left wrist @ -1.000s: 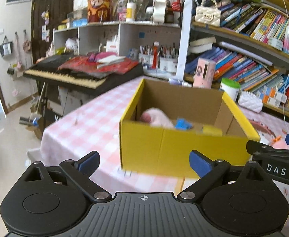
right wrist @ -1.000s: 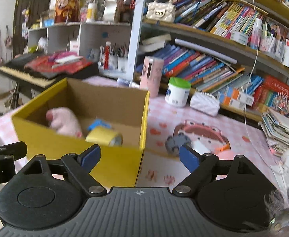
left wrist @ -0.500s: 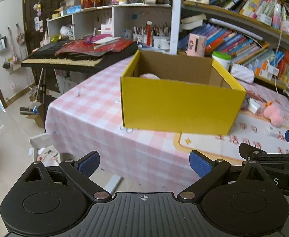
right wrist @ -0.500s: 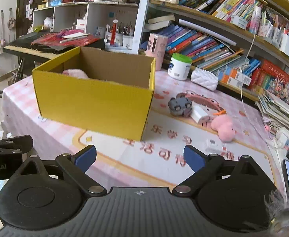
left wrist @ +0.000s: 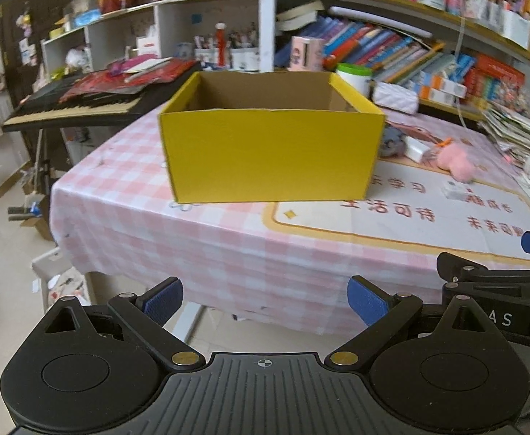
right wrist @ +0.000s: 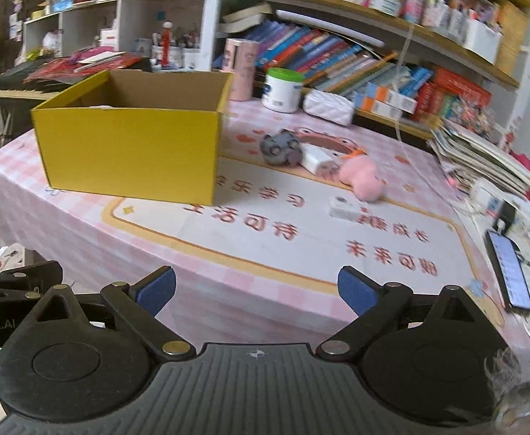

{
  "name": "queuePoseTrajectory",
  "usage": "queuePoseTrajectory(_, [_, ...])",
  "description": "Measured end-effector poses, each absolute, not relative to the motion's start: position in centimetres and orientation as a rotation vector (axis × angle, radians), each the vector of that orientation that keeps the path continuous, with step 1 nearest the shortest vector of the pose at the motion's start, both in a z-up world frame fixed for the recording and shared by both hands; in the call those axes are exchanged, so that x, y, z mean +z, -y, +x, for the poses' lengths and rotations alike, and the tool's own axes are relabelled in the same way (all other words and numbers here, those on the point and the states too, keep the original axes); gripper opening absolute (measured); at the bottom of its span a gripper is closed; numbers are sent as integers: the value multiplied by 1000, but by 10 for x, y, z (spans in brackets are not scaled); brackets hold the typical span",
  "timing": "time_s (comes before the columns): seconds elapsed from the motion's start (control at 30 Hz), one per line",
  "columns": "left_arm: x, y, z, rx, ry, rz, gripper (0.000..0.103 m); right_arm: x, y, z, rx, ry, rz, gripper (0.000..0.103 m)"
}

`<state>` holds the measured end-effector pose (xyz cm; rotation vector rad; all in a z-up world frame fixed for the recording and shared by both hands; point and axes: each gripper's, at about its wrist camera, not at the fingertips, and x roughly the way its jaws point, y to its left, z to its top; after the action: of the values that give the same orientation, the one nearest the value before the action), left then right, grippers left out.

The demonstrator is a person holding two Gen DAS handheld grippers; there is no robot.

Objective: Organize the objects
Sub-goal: 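Withdraw both open tools from the yellow box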

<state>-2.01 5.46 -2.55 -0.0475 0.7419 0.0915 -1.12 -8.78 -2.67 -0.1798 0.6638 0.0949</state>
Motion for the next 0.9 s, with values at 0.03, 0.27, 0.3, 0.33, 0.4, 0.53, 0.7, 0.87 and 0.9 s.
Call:
queuePoseTrajectory(0.03, [-25,-52,-20,79,-740,-44,99,-27,91,-13,85,-664,-176,97])
queuePoseTrajectory(0.27, [-23,-33,-14,4,-727,-18,99,-24,115,-19,4,-665,-150,97])
queuePoseTrajectory(0.3, [-23,-31,-12,-4,-725,-16,99,-23,118,-20,-5,-664,-148,97])
queuePoseTrajectory(0.33, [-23,-28,-10,-13,-725,-15,99,-23,120,-20,-12,-663,-147,97])
queuePoseTrajectory(0.4, [-23,-22,-6,-29,-724,-11,99,-23,127,-19,-29,-663,-145,97])
queuePoseTrajectory(0.53, [-23,-10,3,-60,-720,0,99,-23,141,-15,-63,-664,-131,97])
queuePoseTrajectory(0.7, [-23,7,15,-78,-723,7,99,-24,158,-5,-85,-673,-119,97])
queuePoseTrajectory(0.87, [-24,21,28,-74,-732,11,99,-25,174,13,-84,-685,-112,97])
queuePoseTrajectory(0.9, [-24,23,31,-69,-732,7,99,-25,176,18,-81,-688,-111,97])
